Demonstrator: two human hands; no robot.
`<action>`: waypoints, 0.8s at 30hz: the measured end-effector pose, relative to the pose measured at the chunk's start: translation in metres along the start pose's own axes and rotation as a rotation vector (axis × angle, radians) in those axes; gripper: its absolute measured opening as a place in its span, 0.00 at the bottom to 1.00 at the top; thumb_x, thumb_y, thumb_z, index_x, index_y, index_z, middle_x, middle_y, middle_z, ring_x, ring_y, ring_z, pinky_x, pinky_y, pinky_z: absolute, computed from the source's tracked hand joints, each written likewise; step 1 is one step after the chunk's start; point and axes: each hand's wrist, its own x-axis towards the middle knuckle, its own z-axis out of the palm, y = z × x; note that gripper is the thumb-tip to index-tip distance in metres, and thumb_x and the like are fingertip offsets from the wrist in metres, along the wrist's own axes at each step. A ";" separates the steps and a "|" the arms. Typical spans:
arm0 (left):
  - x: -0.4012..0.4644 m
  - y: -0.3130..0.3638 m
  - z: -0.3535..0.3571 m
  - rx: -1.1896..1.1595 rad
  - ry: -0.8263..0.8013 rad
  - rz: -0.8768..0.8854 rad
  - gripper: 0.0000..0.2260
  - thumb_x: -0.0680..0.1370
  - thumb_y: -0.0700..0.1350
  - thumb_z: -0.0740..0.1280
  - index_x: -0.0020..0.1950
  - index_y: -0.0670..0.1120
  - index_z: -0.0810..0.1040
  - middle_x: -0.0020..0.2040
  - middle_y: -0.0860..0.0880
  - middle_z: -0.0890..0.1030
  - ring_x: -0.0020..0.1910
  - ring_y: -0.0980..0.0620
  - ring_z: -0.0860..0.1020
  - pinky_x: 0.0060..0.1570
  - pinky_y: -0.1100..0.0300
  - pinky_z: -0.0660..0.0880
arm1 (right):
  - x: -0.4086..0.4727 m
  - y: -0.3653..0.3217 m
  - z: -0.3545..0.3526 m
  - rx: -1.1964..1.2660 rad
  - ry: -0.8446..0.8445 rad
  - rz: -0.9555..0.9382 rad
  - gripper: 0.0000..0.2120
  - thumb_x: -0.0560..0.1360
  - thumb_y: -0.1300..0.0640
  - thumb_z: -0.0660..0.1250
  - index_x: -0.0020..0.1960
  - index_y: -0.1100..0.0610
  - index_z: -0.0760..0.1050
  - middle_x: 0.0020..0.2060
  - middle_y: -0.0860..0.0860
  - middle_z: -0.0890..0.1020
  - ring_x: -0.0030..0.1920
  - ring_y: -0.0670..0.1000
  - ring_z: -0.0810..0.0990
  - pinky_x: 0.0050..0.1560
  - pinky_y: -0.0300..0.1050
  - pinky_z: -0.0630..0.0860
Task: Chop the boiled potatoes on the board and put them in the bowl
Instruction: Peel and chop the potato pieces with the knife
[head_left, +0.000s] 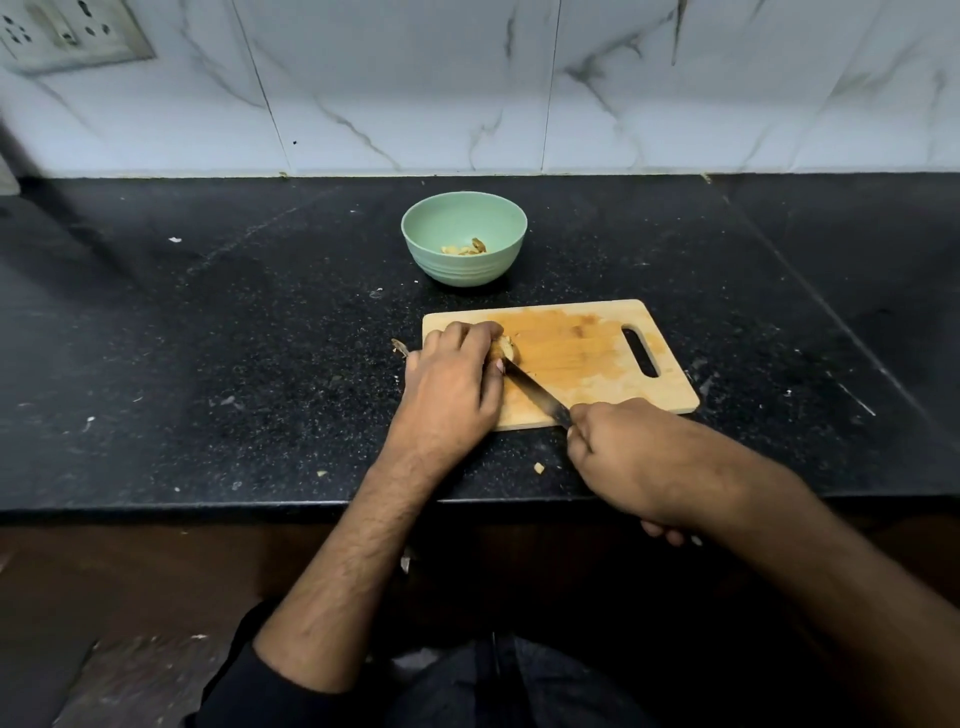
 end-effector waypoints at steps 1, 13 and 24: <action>0.000 0.000 0.000 0.007 -0.009 0.003 0.18 0.82 0.49 0.59 0.72 0.50 0.70 0.62 0.48 0.74 0.60 0.49 0.70 0.61 0.47 0.67 | -0.002 0.002 0.001 0.010 0.003 0.001 0.15 0.85 0.49 0.52 0.68 0.53 0.67 0.35 0.55 0.80 0.17 0.47 0.74 0.22 0.41 0.76; -0.007 -0.011 -0.006 -0.242 0.075 -0.094 0.24 0.79 0.47 0.64 0.75 0.50 0.67 0.64 0.50 0.76 0.63 0.49 0.71 0.67 0.43 0.69 | -0.018 0.018 -0.004 0.310 0.233 -0.111 0.09 0.84 0.45 0.56 0.53 0.49 0.71 0.31 0.51 0.82 0.21 0.47 0.78 0.21 0.39 0.73; -0.009 -0.018 -0.009 -0.489 0.234 -0.082 0.24 0.77 0.39 0.69 0.73 0.47 0.68 0.66 0.52 0.77 0.63 0.55 0.76 0.65 0.51 0.74 | 0.098 -0.013 0.004 0.382 0.639 -0.246 0.10 0.75 0.45 0.73 0.46 0.49 0.76 0.36 0.43 0.78 0.38 0.43 0.75 0.35 0.39 0.67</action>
